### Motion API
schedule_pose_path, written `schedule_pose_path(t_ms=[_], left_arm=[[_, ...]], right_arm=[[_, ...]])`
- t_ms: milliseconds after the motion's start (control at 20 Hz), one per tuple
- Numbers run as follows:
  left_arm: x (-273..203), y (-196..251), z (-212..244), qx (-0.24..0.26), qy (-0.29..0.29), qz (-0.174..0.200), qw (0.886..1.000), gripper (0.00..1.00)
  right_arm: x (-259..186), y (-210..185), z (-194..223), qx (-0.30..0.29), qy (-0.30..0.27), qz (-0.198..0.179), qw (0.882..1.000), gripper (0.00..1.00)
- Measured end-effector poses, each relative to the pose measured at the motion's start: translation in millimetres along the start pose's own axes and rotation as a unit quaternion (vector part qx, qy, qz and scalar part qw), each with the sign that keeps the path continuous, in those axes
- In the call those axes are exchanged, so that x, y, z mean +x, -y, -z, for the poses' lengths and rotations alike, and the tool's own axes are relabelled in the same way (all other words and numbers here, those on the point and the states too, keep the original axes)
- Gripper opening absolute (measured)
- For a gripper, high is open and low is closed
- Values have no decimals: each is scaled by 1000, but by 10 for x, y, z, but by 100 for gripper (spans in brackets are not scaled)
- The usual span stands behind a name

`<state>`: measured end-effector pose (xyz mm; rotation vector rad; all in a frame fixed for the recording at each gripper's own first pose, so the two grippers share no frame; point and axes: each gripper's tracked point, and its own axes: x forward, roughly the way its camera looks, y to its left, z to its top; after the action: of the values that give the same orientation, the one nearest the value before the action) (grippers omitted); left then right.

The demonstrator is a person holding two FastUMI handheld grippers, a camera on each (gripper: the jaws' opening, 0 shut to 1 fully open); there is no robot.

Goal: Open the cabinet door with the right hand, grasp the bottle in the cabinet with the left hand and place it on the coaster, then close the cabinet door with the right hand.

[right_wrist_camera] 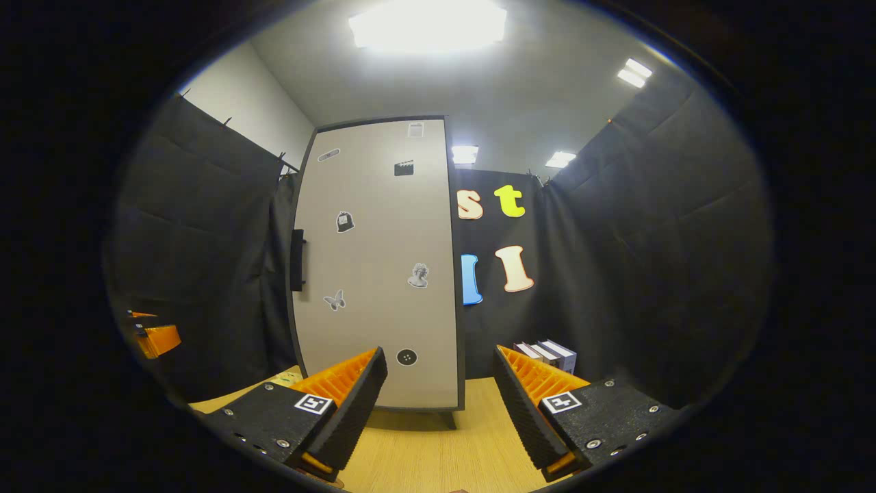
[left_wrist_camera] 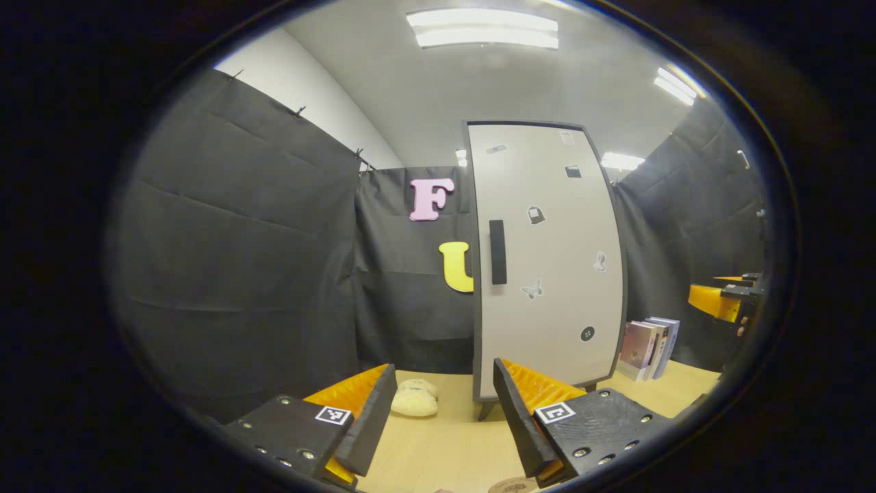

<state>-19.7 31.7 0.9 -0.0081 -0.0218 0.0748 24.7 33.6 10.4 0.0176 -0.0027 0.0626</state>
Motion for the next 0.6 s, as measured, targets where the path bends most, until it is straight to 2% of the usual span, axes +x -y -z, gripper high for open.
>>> schedule_pose_path(t_ms=[100, 150, 300, 350, 400, 550, 600], left_arm=[[-44, -128, -10, 5, 1, -12, 1000, 82], [-74, -205, -16, 7, 1, -19, 1000, 87], [-176, -391, -21, 9, -1, -38, 999, 87], [-202, -463, -8, 10, -4, -45, 999, 82], [-242, -536, 9, 13, -6, -52, 999, 87], [-331, -746, 30, 20, -10, -72, 997, 87], [-354, -804, 23, 22, -10, -80, 997, 82]], right_arm=[[112, -125, -46, 3, 2, -10, 1000, 95], [178, -179, -70, 3, 1, -14, 1000, 95], [379, -344, -143, 5, 3, -24, 1000, 95], [421, -397, -169, 8, 6, -28, 1000, 95], [492, -468, -206, 12, 9, -32, 999, 95], [679, -663, -302, 22, 18, -45, 999, 95], [731, -740, -325, 25, 18, -51, 998, 95]])
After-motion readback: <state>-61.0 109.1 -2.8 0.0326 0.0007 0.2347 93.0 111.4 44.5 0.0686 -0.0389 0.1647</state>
